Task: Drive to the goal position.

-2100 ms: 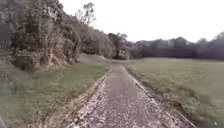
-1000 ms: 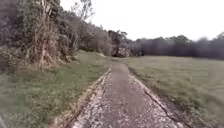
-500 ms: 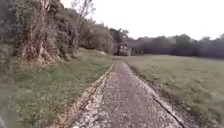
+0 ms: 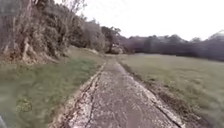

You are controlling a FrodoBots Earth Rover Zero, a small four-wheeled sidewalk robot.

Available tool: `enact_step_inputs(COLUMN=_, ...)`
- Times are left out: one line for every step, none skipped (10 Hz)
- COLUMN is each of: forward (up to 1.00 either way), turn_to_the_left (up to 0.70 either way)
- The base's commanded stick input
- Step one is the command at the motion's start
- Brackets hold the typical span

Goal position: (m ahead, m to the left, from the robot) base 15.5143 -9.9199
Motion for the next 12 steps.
enact_step_inputs(forward=0.7, turn_to_the_left=0.0)
enact_step_inputs(forward=0.7, turn_to_the_left=0.0)
enact_step_inputs(forward=0.7, turn_to_the_left=0.0)
enact_step_inputs(forward=0.7, turn_to_the_left=0.0)
enact_step_inputs(forward=0.7, turn_to_the_left=0.0)
enact_step_inputs(forward=0.7, turn_to_the_left=0.0)
enact_step_inputs(forward=0.7, turn_to_the_left=0.0)
enact_step_inputs(forward=0.7, turn_to_the_left=0.0)
enact_step_inputs(forward=0.7, turn_to_the_left=0.0)
enact_step_inputs(forward=0.7, turn_to_the_left=0.0)
enact_step_inputs(forward=0.7, turn_to_the_left=0.0)
enact_step_inputs(forward=0.7, turn_to_the_left=0.0)
